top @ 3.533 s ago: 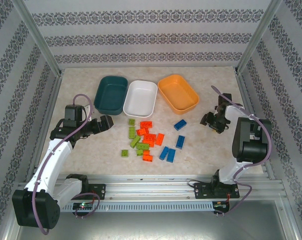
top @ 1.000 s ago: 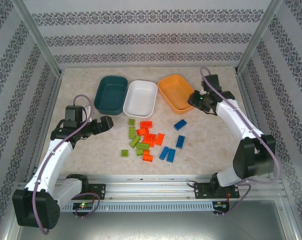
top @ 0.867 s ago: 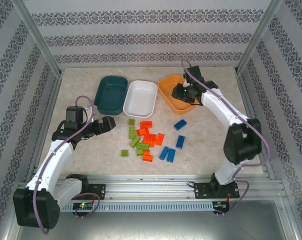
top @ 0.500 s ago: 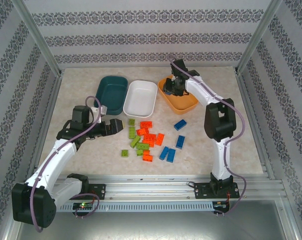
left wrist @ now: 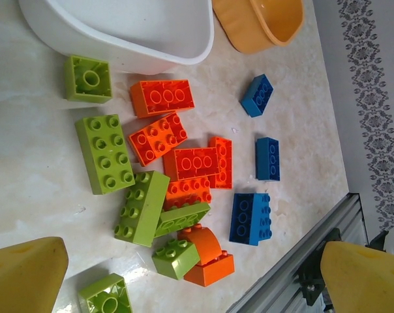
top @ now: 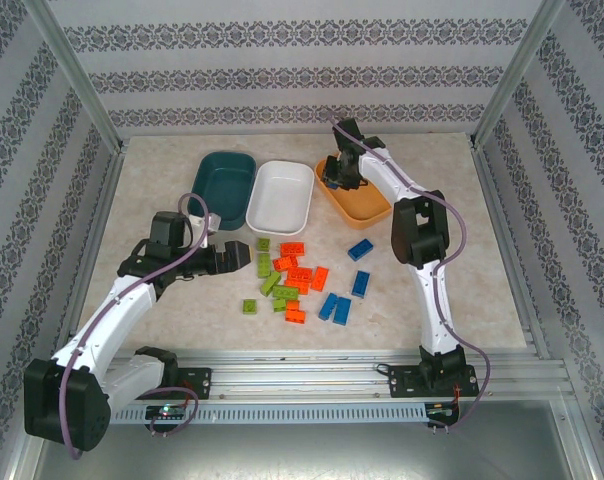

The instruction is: Sort the legos into containers by color

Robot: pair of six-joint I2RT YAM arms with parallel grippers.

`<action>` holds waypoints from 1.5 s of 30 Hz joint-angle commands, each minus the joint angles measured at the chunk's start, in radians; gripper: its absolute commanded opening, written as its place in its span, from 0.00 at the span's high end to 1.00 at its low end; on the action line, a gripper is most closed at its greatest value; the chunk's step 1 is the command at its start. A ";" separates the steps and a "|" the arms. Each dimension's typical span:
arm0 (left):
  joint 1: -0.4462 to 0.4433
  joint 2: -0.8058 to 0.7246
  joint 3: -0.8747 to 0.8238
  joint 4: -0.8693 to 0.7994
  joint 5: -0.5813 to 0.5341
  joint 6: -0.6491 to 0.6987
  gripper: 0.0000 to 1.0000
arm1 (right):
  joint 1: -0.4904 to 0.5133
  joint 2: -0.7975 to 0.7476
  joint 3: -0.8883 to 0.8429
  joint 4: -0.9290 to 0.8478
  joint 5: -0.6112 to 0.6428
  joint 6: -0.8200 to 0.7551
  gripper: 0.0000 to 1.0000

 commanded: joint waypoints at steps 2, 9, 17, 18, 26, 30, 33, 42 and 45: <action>-0.014 0.003 0.017 -0.030 -0.017 0.036 0.00 | -0.008 0.031 0.038 -0.041 0.035 0.024 0.67; -0.025 -0.001 0.022 -0.043 -0.032 0.043 0.00 | -0.012 0.000 0.024 -0.062 0.059 0.014 0.51; -0.034 -0.011 0.025 -0.060 -0.049 0.050 0.00 | -0.017 -0.228 -0.084 -0.072 0.115 -0.035 0.42; -0.037 -0.013 0.028 -0.064 -0.052 0.052 0.00 | -0.014 -0.278 -0.117 -0.070 0.122 -0.041 0.41; -0.086 -0.071 0.034 -0.074 -0.073 0.066 0.00 | 0.059 -0.811 -0.598 -0.046 0.150 -0.066 0.36; -0.157 -0.117 0.036 -0.086 -0.116 0.087 0.00 | 0.124 -1.093 -0.860 -0.068 0.168 -0.035 0.34; -0.227 -0.134 0.040 -0.105 -0.158 0.104 0.00 | 0.168 -1.253 -0.990 -0.109 0.169 0.003 0.33; -0.346 -0.108 0.048 -0.138 -0.201 0.131 0.00 | 0.343 -1.397 -1.288 -0.060 0.191 0.106 0.29; -0.359 -0.096 0.052 -0.149 -0.219 0.138 0.00 | 0.367 -1.351 -1.343 -0.018 0.220 0.122 0.28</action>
